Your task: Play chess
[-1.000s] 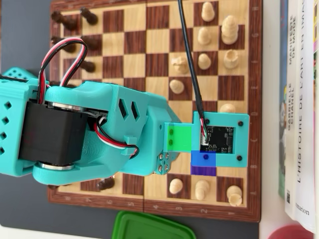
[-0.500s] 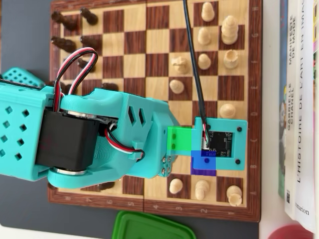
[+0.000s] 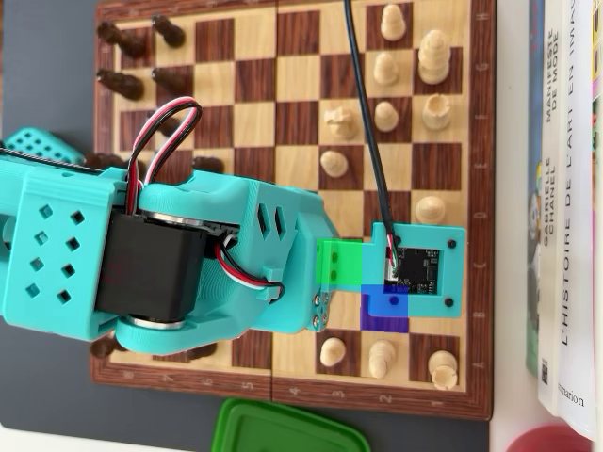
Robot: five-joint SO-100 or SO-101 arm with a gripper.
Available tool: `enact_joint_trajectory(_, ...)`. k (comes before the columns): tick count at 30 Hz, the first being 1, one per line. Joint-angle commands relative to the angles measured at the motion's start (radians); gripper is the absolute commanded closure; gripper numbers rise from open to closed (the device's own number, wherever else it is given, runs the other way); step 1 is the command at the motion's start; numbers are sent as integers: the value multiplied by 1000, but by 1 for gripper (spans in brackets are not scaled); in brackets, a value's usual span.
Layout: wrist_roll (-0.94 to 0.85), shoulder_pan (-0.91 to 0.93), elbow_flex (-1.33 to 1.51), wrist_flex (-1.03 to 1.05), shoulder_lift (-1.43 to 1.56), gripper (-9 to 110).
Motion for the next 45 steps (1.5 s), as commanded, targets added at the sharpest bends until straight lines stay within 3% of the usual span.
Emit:
enact_joint_trajectory(1,-3,14,-18,-11,6,94)
enact_joint_trajectory(45,-18,2,-49,0,100,88)
